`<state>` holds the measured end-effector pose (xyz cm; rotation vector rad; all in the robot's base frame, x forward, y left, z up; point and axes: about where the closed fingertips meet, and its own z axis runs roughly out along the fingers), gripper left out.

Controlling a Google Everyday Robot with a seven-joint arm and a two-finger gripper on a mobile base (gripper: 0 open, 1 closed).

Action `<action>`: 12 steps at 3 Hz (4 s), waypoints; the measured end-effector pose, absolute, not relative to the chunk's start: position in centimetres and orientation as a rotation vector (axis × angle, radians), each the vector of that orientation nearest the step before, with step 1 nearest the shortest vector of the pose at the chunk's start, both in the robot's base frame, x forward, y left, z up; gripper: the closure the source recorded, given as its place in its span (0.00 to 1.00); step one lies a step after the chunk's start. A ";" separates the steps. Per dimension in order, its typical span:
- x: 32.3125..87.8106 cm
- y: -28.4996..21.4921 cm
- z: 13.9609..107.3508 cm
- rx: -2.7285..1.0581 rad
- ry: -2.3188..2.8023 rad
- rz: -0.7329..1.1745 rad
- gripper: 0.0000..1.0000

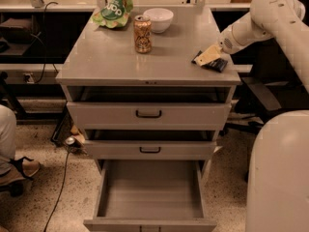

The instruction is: Place rxbar blueberry into bottom drawer

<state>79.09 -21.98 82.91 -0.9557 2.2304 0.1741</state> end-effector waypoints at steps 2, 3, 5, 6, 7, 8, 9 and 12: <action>79.1 -22.0 82.9 -0.956 2.230 0.174 0.52; 79.1 -22.0 82.9 -0.956 2.230 0.174 0.30; 79.1 -21.9 82.9 -0.956 2.231 0.175 0.00; 79.1 -21.9 82.8 -0.957 2.232 0.174 0.00; 79.0 -21.6 82.8 -0.962 2.231 0.159 0.23; 78.8 -21.4 83.1 -0.967 2.225 0.147 0.47; 78.4 -20.7 84.7 -0.983 2.197 0.138 0.78; 76.8 -18.1 92.3 -1.042 2.059 0.084 1.00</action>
Offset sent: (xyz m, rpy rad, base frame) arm 0.0000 0.0000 0.0001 0.0000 -0.0002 0.0001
